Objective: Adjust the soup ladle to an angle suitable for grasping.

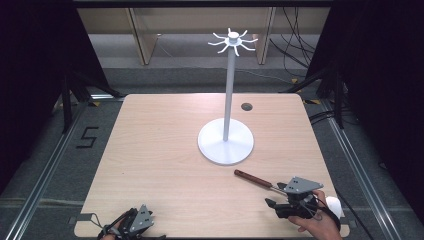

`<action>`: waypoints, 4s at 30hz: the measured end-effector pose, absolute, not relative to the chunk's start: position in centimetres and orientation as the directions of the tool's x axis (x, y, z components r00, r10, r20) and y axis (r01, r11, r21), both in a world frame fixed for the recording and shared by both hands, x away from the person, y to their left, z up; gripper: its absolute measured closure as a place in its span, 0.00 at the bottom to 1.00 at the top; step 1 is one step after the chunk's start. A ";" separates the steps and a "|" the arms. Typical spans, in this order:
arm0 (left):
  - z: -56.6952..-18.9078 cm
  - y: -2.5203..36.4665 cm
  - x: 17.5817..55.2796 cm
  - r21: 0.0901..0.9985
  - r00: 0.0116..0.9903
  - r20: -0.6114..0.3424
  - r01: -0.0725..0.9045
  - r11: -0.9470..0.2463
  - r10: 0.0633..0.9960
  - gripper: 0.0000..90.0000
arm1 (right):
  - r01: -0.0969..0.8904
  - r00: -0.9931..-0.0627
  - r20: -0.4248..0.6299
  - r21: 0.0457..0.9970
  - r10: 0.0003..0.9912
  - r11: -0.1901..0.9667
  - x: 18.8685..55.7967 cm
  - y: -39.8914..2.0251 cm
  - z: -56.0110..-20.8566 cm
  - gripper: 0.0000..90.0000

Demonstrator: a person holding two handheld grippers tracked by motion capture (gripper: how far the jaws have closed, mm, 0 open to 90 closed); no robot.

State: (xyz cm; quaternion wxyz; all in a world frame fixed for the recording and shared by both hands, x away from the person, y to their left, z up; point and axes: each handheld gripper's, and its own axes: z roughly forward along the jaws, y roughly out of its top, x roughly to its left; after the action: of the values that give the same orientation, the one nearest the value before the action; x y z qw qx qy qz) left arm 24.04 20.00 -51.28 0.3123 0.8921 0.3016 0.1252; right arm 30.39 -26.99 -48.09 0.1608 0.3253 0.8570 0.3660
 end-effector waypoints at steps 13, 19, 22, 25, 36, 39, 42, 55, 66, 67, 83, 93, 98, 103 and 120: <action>-51.3 20.0 24.0 0.632 0.787 0.034 0.460 -0.623 0.616 0.17 | 0.439 -0.734 -0.052 0.724 0.677 0.532 30.4 -26.8 -48.2 0.34; -51.4 20.0 24.1 0.633 0.785 0.037 0.460 -0.623 0.618 0.17 | 0.444 -0.732 -0.054 0.719 0.679 0.535 30.5 -26.5 -48.0 0.34; -51.4 20.0 24.1 0.633 0.786 0.035 0.461 -0.622 0.617 0.17 | 0.448 -0.728 -0.054 0.717 0.683 0.534 30.6 -26.5 -48.0 0.34; -51.4 20.0 24.1 0.634 0.783 0.035 0.463 -0.620 0.621 0.17 | 0.446 -0.732 -0.055 0.715 0.679 0.539 30.7 -26.5 -48.0 0.34; -51.4 20.0 24.1 0.634 0.783 0.029 0.466 -0.617 0.622 0.17 | 0.422 -0.741 -0.090 0.709 0.666 0.565 31.4 -26.1 -47.7 0.34; -51.4 20.0 24.1 0.634 0.784 0.032 0.464 -0.619 0.621 0.17 | 0.425 -0.742 -0.086 0.706 0.664 0.566 31.6 -25.9 -47.6 0.34; -51.4 20.0 24.1 0.634 0.782 0.033 0.465 -0.618 0.623 0.17 | 0.424 -0.741 -0.089 0.706 0.666 0.567 31.8 -25.7 -47.6 0.34; -51.4 20.0 24.1 0.632 0.778 0.030 0.471 -0.615 0.627 0.17 | 0.437 -0.762 -0.103 0.647 0.639 0.625 33.6 -24.6 -46.4 0.28; -51.4 20.1 24.1 0.629 0.779 0.026 0.474 -0.616 0.627 0.17 | 0.482 -0.781 -0.085 0.549 0.619 0.683 36.1 -23.4 -45.4 0.37; -51.4 20.0 24.1 0.630 0.779 0.030 0.472 -0.617 0.626 0.17 | 0.497 -0.780 -0.081 0.524 0.621 0.692 36.6 -23.1 -45.4 0.40; -51.4 20.1 24.1 0.630 0.779 0.031 0.471 -0.618 0.626 0.17 | 0.468 -0.844 -0.083 0.372 0.531 0.802 39.3 -20.4 -46.7 0.58; -51.4 20.1 24.1 0.630 0.779 0.030 0.472 -0.617 0.626 0.17 | 0.481 -0.854 -0.040 0.321 0.519 0.816 40.2 -19.7 -47.1 0.71; -51.4 20.1 24.1 0.631 0.779 0.028 0.472 -0.616 0.626 0.17 | 0.487 -0.853 -0.036 0.300 0.520 0.820 40.5 -19.7 -47.4 0.74; -51.4 20.1 24.1 0.631 0.779 0.029 0.472 -0.616 0.626 0.17 | 0.485 -0.857 -0.027 0.292 0.514 0.824 40.7 -19.8 -47.6 0.77; -51.4 20.1 24.1 0.630 0.780 0.030 0.471 -0.618 0.625 0.17 | 0.441 -0.886 -0.052 0.209 0.461 0.873 41.2 -19.1 -47.3 0.82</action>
State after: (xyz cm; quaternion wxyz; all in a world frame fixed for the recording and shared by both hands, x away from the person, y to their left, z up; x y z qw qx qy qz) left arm 24.12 20.05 -51.40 0.3110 0.8907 0.3074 0.1239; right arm 41.17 -19.08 -47.27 0.0503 0.2334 0.9663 0.0961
